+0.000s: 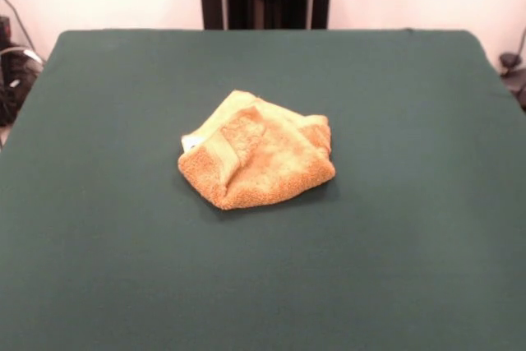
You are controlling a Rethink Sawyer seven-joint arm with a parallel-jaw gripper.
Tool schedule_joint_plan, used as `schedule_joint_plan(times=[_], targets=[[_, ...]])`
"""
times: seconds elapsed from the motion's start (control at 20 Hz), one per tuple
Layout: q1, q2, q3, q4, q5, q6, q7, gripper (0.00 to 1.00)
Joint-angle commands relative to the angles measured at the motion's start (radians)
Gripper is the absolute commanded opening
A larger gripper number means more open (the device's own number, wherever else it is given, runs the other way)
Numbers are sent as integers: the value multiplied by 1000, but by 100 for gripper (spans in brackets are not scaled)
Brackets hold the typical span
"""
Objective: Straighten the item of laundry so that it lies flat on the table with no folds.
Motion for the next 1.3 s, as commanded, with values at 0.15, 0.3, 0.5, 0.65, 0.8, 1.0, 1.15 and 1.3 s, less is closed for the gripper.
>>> schedule_joint_plan(times=[0.15, 0.3, 0.5, 0.65, 0.8, 1.0, 1.15, 1.3], targets=[[-87, 160, 118, 77, -120, 40, -209, 100], [-132, 188, 152, 106, -155, -33, -272, 100], [-193, 272, 221, 104, -208, -160, -328, 100], [-220, 332, 252, 103, -256, -242, -323, 100], [-245, 360, 280, 107, -300, -288, -321, 100], [-280, 392, 334, 107, -322, -308, -304, 100], [-299, 415, 373, 97, -340, -339, -292, 100], [-332, 432, 426, 87, -372, -365, -325, 100]])
